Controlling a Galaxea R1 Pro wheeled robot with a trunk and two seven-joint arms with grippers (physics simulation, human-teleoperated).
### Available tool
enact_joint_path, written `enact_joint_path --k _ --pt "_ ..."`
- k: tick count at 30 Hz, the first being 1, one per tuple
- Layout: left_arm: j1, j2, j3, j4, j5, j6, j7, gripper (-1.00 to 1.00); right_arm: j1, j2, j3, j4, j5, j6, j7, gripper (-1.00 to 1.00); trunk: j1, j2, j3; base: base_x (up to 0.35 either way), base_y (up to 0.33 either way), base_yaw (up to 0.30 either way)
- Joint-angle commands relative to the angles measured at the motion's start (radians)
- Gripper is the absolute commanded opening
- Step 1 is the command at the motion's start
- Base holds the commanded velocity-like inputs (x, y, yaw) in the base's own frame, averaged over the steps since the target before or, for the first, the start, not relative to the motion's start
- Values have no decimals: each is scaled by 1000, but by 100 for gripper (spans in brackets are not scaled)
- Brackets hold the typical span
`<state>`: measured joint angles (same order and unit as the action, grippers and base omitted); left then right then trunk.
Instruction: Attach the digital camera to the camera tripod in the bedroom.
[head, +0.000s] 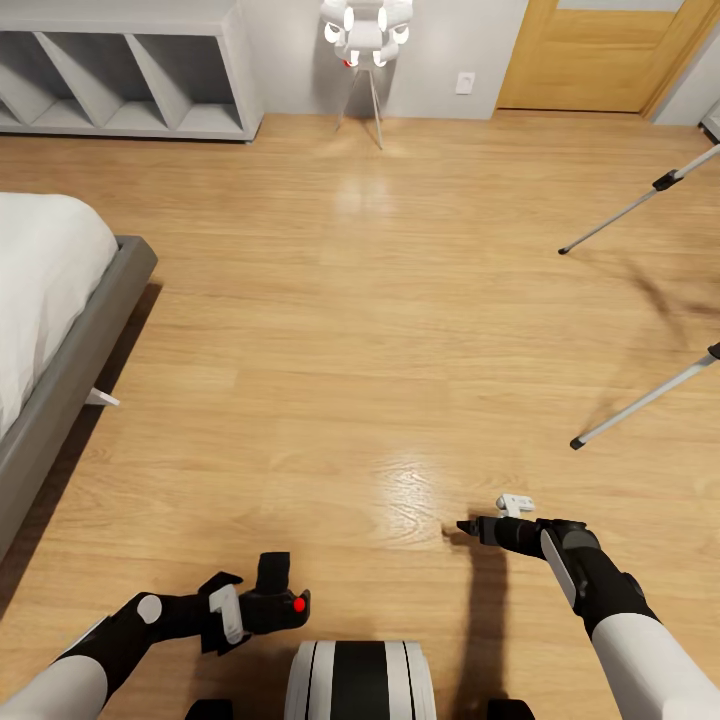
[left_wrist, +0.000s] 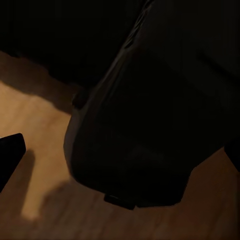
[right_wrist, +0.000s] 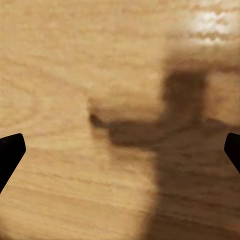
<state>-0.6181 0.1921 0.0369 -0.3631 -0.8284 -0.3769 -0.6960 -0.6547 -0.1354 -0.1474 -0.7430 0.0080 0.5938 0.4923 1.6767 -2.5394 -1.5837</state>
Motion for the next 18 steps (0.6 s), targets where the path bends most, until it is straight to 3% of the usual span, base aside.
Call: enact_joint_path --k 1,6,7,13,18 --pt "0 0 4 -1 -6 -4 -5 100 0 0 -3 -1 1 6 5 100 0 0 -1 0 0 0" --pt "0 -5 5 -3 -9 -4 -12 100 0 0 -3 -1 1 6 4 100 0 0 -1 0 0 0" --pt "0 -12 3 -4 -10 -6 -18 -100 0 0 -3 -1 1 6 5 100 0 0 -1 0 0 0" --pt "0 -24 -1 -11 -7 -2 -111 -100 0 0 -3 -1 1 6 5 100 0 0 -1 0 0 0" --pt "0 -30 3 -13 -4 -1 -130 -100 0 0 -3 -1 1 6 4 100 0 0 -1 0 0 0"
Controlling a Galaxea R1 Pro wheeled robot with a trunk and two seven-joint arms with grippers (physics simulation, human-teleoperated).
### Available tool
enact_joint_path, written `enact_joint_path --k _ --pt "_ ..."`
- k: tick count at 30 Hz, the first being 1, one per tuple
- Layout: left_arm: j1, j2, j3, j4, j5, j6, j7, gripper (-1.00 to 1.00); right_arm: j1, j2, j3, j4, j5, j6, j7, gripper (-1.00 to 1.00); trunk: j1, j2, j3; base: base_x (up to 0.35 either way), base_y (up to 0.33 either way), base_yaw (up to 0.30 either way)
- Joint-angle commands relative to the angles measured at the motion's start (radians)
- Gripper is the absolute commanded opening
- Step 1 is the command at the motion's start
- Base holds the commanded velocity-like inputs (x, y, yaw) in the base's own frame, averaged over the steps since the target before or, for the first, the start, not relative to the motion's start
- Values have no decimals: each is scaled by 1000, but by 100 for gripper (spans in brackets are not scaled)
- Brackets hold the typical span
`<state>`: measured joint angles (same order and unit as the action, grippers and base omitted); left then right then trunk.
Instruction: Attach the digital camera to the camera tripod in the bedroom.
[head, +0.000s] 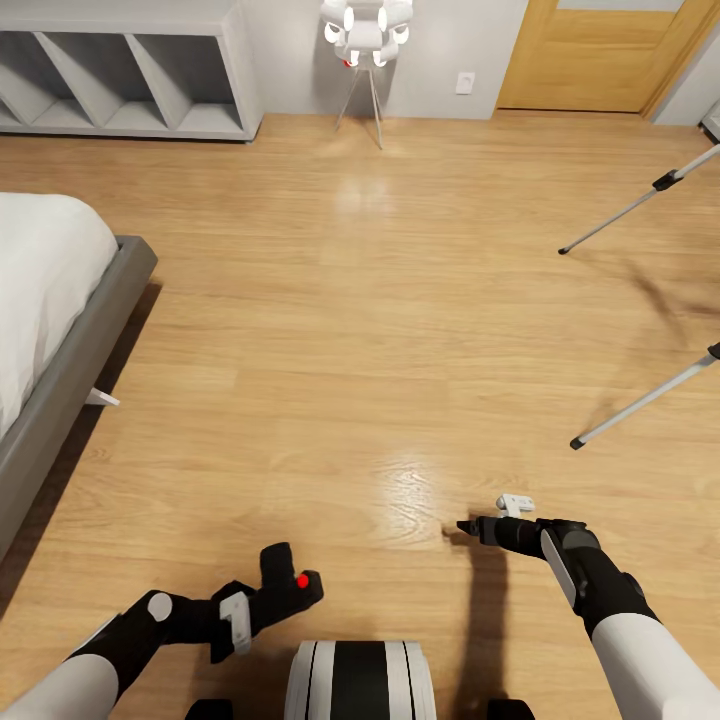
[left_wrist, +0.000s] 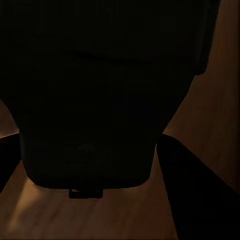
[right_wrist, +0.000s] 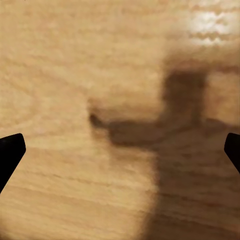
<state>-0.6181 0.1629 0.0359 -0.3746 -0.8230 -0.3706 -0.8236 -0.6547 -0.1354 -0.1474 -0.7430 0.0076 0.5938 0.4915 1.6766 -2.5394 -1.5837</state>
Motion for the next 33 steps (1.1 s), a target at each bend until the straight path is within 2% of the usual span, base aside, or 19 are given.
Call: enact_joint_path --k 1,7,10,12,13,17,20,21,24,25,27,28,30,32,33 --pt "0 0 4 -1 -9 -7 -4 -100 0 0 -3 -1 1 6 4 100 0 0 -1 0 0 0" --pt "0 0 4 -9 -8 -12 -2 -100 0 0 -4 -1 0 6 5 100 0 0 -1 0 0 0" --pt "0 0 8 -59 -5 -14 -6 -100 0 0 -4 -1 0 6 4 100 0 0 -1 0 0 0" --pt "0 1 9 -122 11 -14 -10 -100 0 0 -4 -1 0 6 4 100 0 0 -1 0 0 0" --pt "0 3 2 -520 457 -6 -14 -100 0 0 -4 -1 0 5 4 100 0 0 -1 0 0 0" --pt "0 1 1 -532 494 -5 -14 -100 0 0 -3 -1 0 5 4 100 0 0 -1 0 0 0" --pt "0 -3 1 -535 561 -5 -14 -100 0 0 -3 -1 0 5 4 100 0 0 -1 0 0 0" --pt "0 -3 1 -537 616 -4 -14 -100 0 0 -3 -1 0 3 4 100 0 0 -1 0 0 0" --pt "0 -5 2 -535 751 25 -14 -100 0 0 -3 -1 0 0 4 100 0 0 -1 0 0 0" --pt "0 -5 2 -534 773 35 -14 -100 0 0 -3 -1 0 -1 4 100 0 0 -1 0 0 0" --pt "0 -5 -1 -537 850 84 -15 -100 0 0 -3 -1 0 -1 4 100 0 0 -1 0 0 0" --pt "0 -6 -2 -539 878 105 -15 -100 0 1 -3 -1 0 -1 4 100 0 0 -1 0 0 0" --pt "0 -8 -4 -540 897 121 -14 -100 0 1 -3 -1 0 -1 5 100 0 0 -1 0 0 0" --pt "0 -22 -4 -540 916 142 -12 -100 0 1 -3 -1 0 -2 5 100 0 0 -1 0 0 0" --pt "0 -39 -2 -539 924 154 -11 -100 0 1 -3 -1 0 -2 5 100 0 0 -1 0 0 0"
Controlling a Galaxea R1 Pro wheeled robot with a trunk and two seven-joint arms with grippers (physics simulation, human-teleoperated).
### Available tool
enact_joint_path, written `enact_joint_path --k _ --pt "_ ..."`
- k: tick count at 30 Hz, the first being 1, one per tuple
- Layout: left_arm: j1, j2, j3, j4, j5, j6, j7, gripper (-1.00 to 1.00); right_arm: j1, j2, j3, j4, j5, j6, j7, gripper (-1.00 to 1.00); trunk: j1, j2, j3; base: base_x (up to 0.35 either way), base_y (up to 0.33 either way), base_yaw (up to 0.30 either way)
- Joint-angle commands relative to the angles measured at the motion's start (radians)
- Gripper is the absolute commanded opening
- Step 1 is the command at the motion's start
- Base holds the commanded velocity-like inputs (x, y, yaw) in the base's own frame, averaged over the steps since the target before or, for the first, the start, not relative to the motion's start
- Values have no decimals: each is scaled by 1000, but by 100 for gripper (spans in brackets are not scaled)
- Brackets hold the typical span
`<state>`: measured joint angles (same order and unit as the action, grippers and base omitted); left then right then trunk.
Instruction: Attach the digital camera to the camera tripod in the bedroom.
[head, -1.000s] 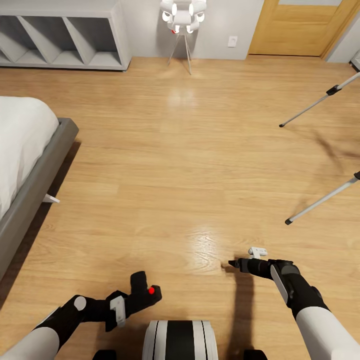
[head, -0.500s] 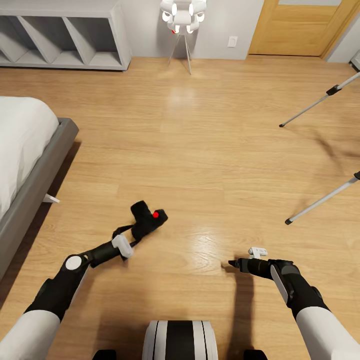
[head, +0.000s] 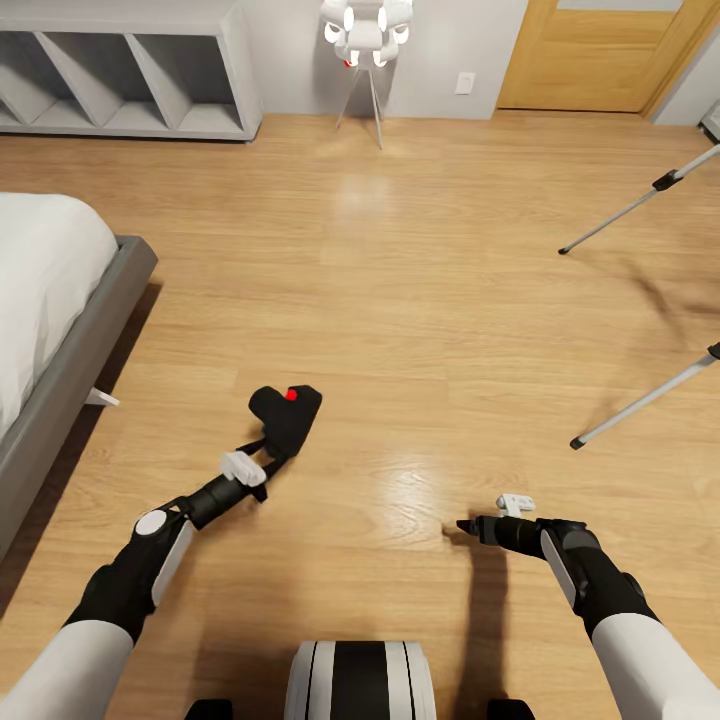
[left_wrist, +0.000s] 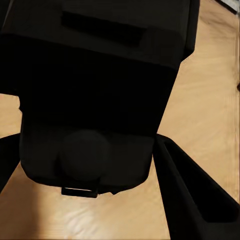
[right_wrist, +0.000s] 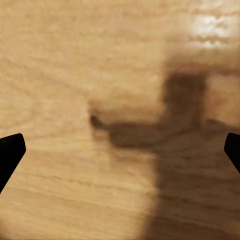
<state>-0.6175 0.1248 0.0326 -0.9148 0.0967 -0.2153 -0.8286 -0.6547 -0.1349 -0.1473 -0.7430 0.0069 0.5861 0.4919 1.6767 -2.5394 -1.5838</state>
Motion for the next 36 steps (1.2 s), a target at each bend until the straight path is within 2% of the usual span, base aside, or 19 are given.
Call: enact_joint_path --k 1,4,9,12,13,15,18,21,24,25,26,28,32,33,34,35,36 --pt "-1 -19 3 2 12 10 -5 -100 0 0 -3 -1 1 6 4 100 0 0 -1 0 0 0" --pt "-1 -58 5 4 27 31 -5 -100 0 0 -3 -1 1 6 5 100 0 0 -1 0 0 0" --pt "-1 -90 3 4 79 41 -4 -100 0 0 -3 -1 1 6 5 100 0 0 -1 0 0 0" --pt "-1 -103 5 7 103 37 -3 -100 0 1 -3 -1 1 6 5 100 0 0 -1 0 0 0" --pt "-1 -107 5 10 131 36 -6 -100 0 1 -3 -1 2 5 5 100 0 0 -1 0 0 0" --pt "-1 -114 3 8 160 26 -9 -100 0 1 -3 -1 2 6 5 100 0 0 -1 0 0 0" --pt "-1 -125 2 17 203 -27 -10 -100 0 1 -3 -1 2 5 4 100 0 0 -1 0 0 0" --pt "-1 -129 2 22 228 -64 -8 -100 0 2 -3 -1 3 5 5 100 0 0 -1 0 0 0" --pt "-1 -130 5 27 257 -62 -1 -100 0 2 -2 -1 4 5 5 100 0 0 -1 0 0 0" --pt "-1 -130 6 30 267 -41 5 -100 0 3 -3 -1 5 5 5 100 0 0 -1 0 0 0" --pt "-1 -130 2 35 275 59 31 -100 0 3 -2 -1 5 5 5 100 0 0 -1 0 0 0" --pt "-1 -130 2 34 273 113 49 -100 0 5 -2 -1 6 4 5 100 0 0 -1 0 0 0" --pt "-1 -131 6 17 274 158 102 -100 0 6 -2 -1 7 -5 5 100 0 0 -1 0 0 0" --pt "-1 -133 8 -11 274 174 193 -100 0 6 -2 -1 7 -8 5 100 0 0 -1 0 0 0" --pt "-1 -135 6 -20 273 177 230 -100 0 6 -2 -1 7 -9 5 100 0 0 -1 0 0 0" --pt "-1 -143 3 -40 272 184 321 -100 0 5 -1 -1 7 -10 5 100 0 0 -1 0 0 0" --pt "-1 -149 1 -52 271 189 376 -100 0 5 -2 -1 7 -10 5 100 0 0 -1 0 0 0"
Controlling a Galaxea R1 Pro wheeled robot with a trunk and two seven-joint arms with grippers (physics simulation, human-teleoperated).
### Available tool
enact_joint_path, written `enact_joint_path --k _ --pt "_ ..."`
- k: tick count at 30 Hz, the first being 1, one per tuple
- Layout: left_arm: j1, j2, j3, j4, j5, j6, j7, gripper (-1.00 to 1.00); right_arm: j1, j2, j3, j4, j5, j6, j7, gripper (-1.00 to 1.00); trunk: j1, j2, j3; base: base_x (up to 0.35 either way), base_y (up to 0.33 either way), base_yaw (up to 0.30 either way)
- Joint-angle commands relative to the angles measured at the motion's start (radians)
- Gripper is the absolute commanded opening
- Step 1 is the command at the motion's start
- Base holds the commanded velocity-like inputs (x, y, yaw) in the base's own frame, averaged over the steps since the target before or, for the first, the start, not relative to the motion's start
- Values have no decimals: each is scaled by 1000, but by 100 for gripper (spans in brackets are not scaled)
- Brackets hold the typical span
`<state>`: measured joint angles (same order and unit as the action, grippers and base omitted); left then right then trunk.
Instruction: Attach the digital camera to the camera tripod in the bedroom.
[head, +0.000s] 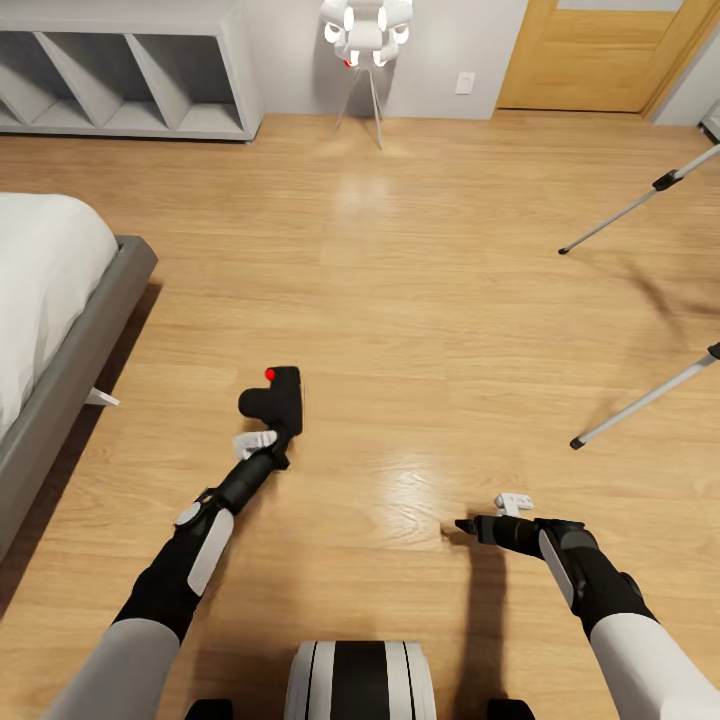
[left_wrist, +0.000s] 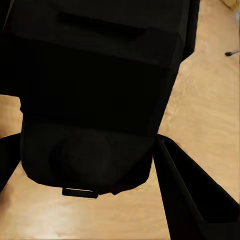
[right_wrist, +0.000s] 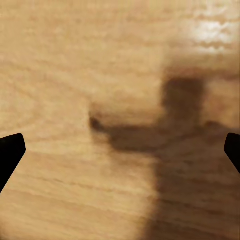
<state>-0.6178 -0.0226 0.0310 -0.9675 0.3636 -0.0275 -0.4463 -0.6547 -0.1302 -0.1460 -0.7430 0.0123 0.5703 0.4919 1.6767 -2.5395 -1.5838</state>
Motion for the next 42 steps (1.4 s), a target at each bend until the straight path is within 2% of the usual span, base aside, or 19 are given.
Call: enact_joint_path --k 1,2,3,4,5,6,8,9,11,13,18,32,36,40,41,42 --pt "0 -16 -2 -28 4 13 111 -100 0 0 -3 -1 1 6 5 100 0 0 -1 0 0 0" --pt "0 -25 -5 -43 4 22 172 -100 0 0 -3 -1 1 5 5 100 0 0 -1 0 0 0" --pt "0 -66 -57 -114 3 87 447 -100 0 2 -3 -1 2 5 5 100 0 0 -1 0 0 0" --pt "0 -71 -75 -127 3 100 493 -100 0 2 -3 -1 2 5 5 100 0 0 -1 0 0 0" --pt "0 -78 -119 -152 3 124 575 -100 0 2 -3 -1 2 5 5 100 0 0 -1 0 0 0" --pt "0 -81 -142 -164 3 133 610 -100 0 2 -3 -1 2 5 5 100 0 0 -1 0 0 0" --pt "0 -86 -232 -197 7 155 725 -100 0 2 -3 -1 3 5 5 100 0 0 -1 0 0 0" --pt "0 -88 -264 -204 10 161 769 -100 0 1 -3 -1 3 5 5 100 0 0 -1 0 0 0" --pt "0 -94 -301 -210 13 166 835 -100 0 2 -3 -1 3 5 5 100 0 0 -1 0 0 0" --pt "0 -97 -315 -211 16 167 860 -100 0 3 -3 -1 3 5 5 100 0 0 -1 0 0 0" --pt "0 -100 -327 -202 18 161 884 -100 0 5 -2 -1 4 5 5 100 0 0 -1 0 0 0" --pt "0 -86 -333 -212 15 161 861 -100 0 7 -2 -1 2 5 5 100 -6 3 54 0 0 0" --pt "0 -51 -333 -214 16 162 787 -100 0 2 -4 -1 -2 5 7 100 -8 4 69 0 0 0" --pt "0 -21 -333 -214 27 167 680 -100 0 -2 -4 -2 -5 6 10 100 -10 5 85 0 0 0" --pt "0 27 -333 -213 89 170 597 -100 0 -4 -4 -2 -5 6 14 100 -11 5 88 0 0 0" --pt "0 54 -333 -212 134 171 559 -100 0 -4 -4 -3 -5 6 15 100 -11 5 92 0 0 0"
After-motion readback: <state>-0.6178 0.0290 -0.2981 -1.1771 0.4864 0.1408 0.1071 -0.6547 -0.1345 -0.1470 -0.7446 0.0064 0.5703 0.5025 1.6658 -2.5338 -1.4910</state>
